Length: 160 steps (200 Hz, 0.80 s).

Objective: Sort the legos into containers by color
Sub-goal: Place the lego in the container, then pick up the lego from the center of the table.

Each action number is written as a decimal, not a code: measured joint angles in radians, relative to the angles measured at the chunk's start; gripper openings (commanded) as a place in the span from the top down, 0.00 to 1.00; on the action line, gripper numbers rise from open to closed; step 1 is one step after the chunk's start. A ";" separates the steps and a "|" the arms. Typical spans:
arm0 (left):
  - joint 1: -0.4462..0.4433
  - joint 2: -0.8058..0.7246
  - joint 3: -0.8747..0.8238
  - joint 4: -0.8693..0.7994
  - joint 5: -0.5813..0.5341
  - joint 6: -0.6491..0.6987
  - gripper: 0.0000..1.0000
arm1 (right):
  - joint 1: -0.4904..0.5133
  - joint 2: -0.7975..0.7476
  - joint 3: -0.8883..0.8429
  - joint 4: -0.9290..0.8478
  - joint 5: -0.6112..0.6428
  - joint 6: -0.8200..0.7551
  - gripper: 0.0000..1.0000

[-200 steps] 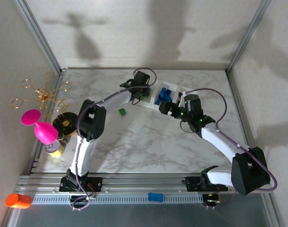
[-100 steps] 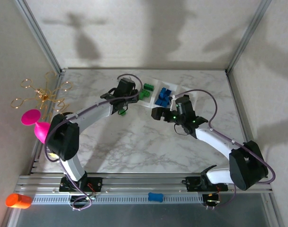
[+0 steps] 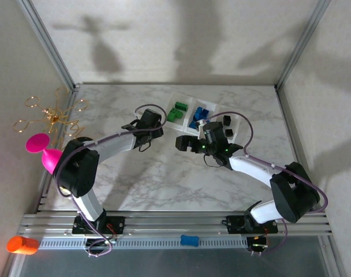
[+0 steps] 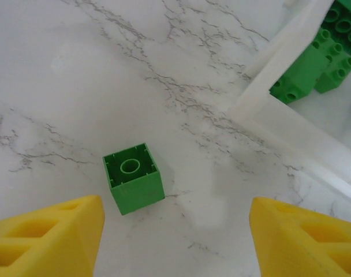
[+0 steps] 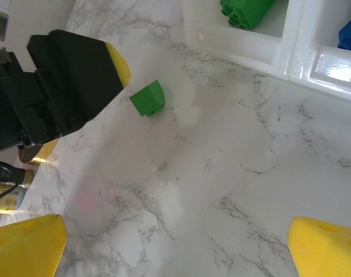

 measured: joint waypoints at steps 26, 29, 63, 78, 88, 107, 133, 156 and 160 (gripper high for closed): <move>0.003 0.046 0.000 0.004 -0.014 -0.024 0.30 | 0.000 0.001 0.000 0.005 0.001 0.000 0.01; 0.003 0.052 0.000 0.004 -0.014 -0.025 0.30 | 0.000 0.002 0.000 0.005 0.002 0.000 0.01; 0.006 0.101 0.007 0.004 -0.040 -0.049 0.29 | 0.000 0.010 0.000 0.005 0.016 0.000 0.01; 0.010 0.117 0.013 0.007 -0.040 -0.052 0.31 | 0.000 0.016 0.000 0.005 0.020 0.000 0.01; 0.011 0.137 0.026 0.008 -0.040 -0.052 0.33 | 0.000 0.021 0.000 0.005 0.021 0.000 0.01; 0.013 0.169 0.039 0.011 -0.045 -0.051 0.36 | 0.000 0.030 0.000 0.005 0.021 -0.001 0.01; 0.013 0.197 0.051 0.009 -0.056 -0.046 0.43 | 0.000 0.032 0.001 0.005 0.023 -0.001 0.01; 0.016 0.218 0.063 0.011 -0.063 -0.039 0.49 | 0.000 0.038 0.002 0.004 0.024 -0.001 0.01; 0.016 0.220 0.064 0.011 -0.064 -0.037 0.51 | 0.000 0.040 0.003 0.004 0.024 -0.002 0.01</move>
